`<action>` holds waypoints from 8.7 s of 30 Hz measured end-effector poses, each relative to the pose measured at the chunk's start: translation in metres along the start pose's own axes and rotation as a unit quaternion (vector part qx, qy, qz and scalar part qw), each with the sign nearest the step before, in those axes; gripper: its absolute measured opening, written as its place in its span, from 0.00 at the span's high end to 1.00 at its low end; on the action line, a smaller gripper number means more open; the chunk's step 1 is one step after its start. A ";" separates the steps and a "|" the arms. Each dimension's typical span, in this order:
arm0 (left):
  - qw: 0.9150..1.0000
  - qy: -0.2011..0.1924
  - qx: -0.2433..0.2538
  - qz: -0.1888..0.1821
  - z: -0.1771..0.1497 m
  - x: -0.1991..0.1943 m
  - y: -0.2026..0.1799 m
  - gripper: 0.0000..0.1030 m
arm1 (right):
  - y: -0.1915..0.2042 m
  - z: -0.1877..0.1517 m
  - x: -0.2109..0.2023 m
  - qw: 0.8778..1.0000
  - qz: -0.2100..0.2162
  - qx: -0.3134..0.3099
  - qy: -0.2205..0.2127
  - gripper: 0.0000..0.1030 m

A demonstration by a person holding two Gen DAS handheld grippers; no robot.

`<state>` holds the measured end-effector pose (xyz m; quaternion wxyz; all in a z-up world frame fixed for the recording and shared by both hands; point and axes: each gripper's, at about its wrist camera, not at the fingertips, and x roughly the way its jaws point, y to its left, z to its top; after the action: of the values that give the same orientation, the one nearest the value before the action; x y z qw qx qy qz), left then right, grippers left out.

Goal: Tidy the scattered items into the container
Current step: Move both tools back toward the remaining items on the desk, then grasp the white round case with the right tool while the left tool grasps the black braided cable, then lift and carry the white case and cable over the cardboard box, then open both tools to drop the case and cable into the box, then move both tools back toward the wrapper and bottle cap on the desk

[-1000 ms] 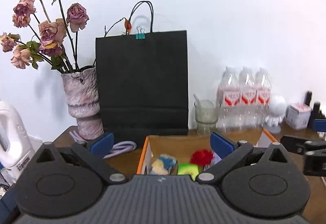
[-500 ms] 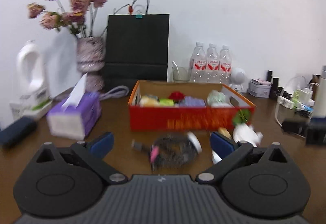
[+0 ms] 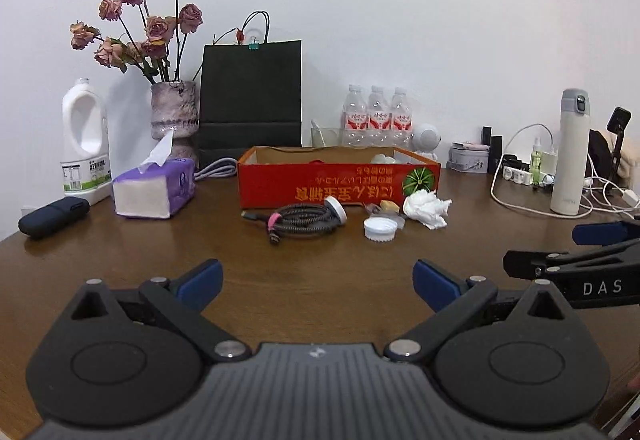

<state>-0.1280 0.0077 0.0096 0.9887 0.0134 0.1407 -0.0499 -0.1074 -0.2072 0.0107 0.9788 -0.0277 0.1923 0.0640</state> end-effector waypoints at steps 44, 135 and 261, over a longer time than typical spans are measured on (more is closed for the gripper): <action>0.996 0.094 0.003 -0.010 0.082 0.183 0.058 0.00 | 0.006 0.081 0.172 0.988 0.103 0.020 0.116 0.18; 0.998 0.029 -0.044 -0.033 0.038 -0.002 -0.021 0.80 | -0.030 0.016 -0.006 0.994 0.096 0.053 -0.027 0.63; 0.997 0.044 -0.061 0.004 0.014 0.012 0.018 0.00 | 0.014 0.013 0.006 0.997 0.062 0.034 0.033 0.08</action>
<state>-0.1104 0.0239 0.0198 0.9808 -0.0445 0.1865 -0.0363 -0.0988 -0.1918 0.0204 0.9664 0.0151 0.2281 0.1177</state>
